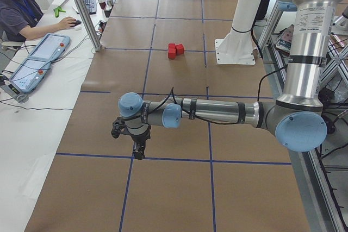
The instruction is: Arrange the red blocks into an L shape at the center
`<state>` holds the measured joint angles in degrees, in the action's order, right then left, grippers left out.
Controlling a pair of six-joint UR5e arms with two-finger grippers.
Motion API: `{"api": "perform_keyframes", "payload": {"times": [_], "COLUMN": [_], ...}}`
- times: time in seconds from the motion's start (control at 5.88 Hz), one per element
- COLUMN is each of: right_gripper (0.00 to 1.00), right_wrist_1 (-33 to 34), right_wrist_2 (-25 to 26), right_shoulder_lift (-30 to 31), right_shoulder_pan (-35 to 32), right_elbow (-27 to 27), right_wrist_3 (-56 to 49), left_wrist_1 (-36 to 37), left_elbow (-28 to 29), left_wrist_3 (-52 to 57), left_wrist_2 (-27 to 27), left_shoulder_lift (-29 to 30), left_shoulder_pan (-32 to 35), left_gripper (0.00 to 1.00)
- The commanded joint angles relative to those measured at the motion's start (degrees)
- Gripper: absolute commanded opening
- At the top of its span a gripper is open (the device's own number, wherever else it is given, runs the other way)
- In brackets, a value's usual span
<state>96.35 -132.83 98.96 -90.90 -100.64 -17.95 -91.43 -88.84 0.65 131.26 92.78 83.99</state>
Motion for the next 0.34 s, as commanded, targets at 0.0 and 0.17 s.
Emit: {"api": "perform_keyframes", "payload": {"times": [0.0, 0.17], "right_gripper": [1.0, 1.0], "right_wrist_1": [0.07, -0.02], "right_wrist_2": [0.02, 0.02], "right_shoulder_lift": [0.01, 0.01], "right_shoulder_pan": [0.02, 0.02], "right_elbow": [0.0, 0.0], "right_wrist_3": [-0.06, 0.02], "left_wrist_1": [-0.07, -0.07], "left_elbow": [-0.98, -1.6], "left_wrist_3": [0.05, 0.05], "left_wrist_2": [-0.04, 0.04], "left_shoulder_lift": [-1.02, -1.98], "left_shoulder_pan": [0.03, 0.03], "left_gripper": [1.0, 1.0]}}
